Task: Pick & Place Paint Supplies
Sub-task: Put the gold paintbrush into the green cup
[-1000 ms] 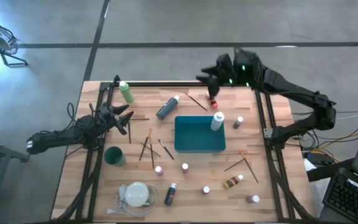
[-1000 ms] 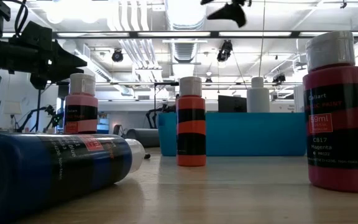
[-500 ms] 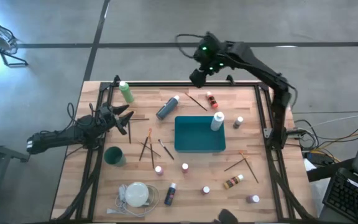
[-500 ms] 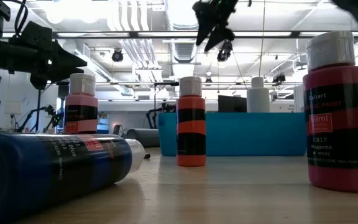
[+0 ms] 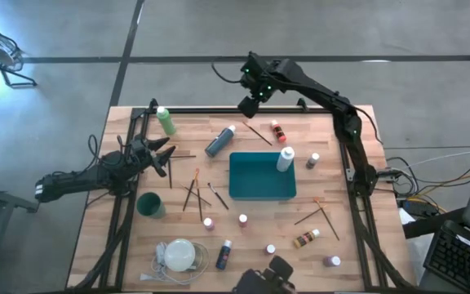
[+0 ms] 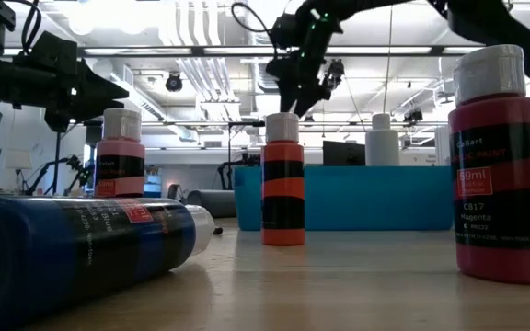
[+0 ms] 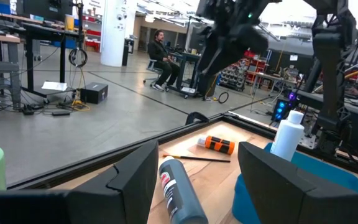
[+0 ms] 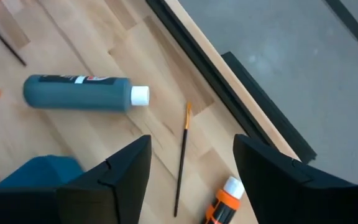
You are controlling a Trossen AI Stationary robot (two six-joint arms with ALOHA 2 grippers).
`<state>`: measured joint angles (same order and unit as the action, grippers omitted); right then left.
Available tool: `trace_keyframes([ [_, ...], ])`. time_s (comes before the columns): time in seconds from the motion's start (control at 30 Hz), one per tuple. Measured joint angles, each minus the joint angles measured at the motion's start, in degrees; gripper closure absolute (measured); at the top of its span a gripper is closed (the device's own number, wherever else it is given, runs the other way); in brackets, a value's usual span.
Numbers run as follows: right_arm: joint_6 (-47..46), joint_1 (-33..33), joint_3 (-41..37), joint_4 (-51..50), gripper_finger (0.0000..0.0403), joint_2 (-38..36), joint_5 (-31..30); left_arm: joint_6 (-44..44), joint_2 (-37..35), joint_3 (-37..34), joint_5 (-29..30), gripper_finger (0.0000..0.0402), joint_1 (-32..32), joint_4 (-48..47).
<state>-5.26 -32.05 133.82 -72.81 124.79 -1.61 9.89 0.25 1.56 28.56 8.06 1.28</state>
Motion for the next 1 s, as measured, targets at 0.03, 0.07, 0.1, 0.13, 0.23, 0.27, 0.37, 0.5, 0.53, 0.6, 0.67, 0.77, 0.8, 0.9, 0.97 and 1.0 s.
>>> trace_keyframes([
  [0.03, 0.0, -0.01, 0.02, 0.43, 0.0186, 0.69, 0.02, 0.0, -0.02, 0.0, 0.0, 0.0174, 0.02, 0.0],
  [0.07, -0.09, -0.04, 0.02, 0.78, 0.0188, 1.4, 0.04, 0.0, -0.01, 0.0, -0.02, 0.0174, 0.02, 0.0],
  [0.1, -0.09, -0.04, 0.02, 0.93, 0.019, 2.19, 0.04, 0.0, -0.02, 0.0, 0.0, 0.0174, 0.0, 0.0],
  [0.13, -0.08, -0.04, 0.02, 1.0, 0.0192, 2.94, 0.07, 0.0, -0.02, 0.0, 0.0, 0.0174, 0.0, 0.0],
  [0.23, -0.07, 0.02, -0.02, 0.97, 0.0198, 4.82, 0.09, -0.01, -0.01, 0.0, 0.0, 0.0174, 0.01, 0.0],
  [0.27, -0.14, 0.02, -0.02, 0.97, 0.0199, 5.32, 0.11, 0.0, -0.02, 0.0, -0.01, 0.0174, 0.01, 0.01],
  [0.37, -0.97, 0.02, 0.0, 1.0, 0.0203, 7.04, 0.13, 0.0, -0.02, 0.0, 0.0, 0.0174, 0.02, 0.0],
  [0.5, -2.18, 0.02, -0.02, 1.01, 0.0208, 8.88, 0.15, 0.0, 0.0, 0.0, -0.01, 0.0174, 0.01, 0.0],
  [0.53, -2.56, 0.02, -0.01, 1.0, 0.0208, 9.17, 0.17, 0.0, 0.0, 0.0, -0.02, 0.0174, 0.02, 0.0],
  [0.6, -3.39, 0.06, -0.02, 1.04, 0.0208, 9.83, 0.15, 0.0, -0.01, 0.0, -0.01, 0.0174, 0.02, 0.0],
  [0.67, -4.53, 0.11, -0.02, 1.06, 0.0205, 10.48, 0.14, 0.0, 0.0, 0.0, -0.02, 0.0174, 0.0, 0.0],
  [0.77, -5.54, 0.13, -0.02, 1.32, 0.0199, 11.52, 0.25, -0.01, -0.02, 0.0, -0.02, 0.0174, 0.0, 0.0],
  [0.8, -5.55, 0.15, -0.02, 1.37, 0.0197, 11.92, 0.24, 0.0, 0.0, 0.0, 0.0, 0.0174, 0.02, 0.0],
  [0.9, -5.25, 0.15, -0.17, 2.13, 0.0191, 12.98, 0.35, 0.0, -0.01, 0.0, -0.04, 0.0174, 0.02, 0.0],
  [0.97, -5.2, 0.15, -0.3, 3.1, 0.0189, 13.32, 0.25, -0.02, 0.0, 0.0, -0.15, 0.0174, 0.02, 0.0],
  [1.0, -5.05, 0.15, -0.58, 3.42, 0.0188, 13.33, 0.17, -0.01, -0.02, 0.0, -0.14, 0.0174, 0.0, 0.0],
])
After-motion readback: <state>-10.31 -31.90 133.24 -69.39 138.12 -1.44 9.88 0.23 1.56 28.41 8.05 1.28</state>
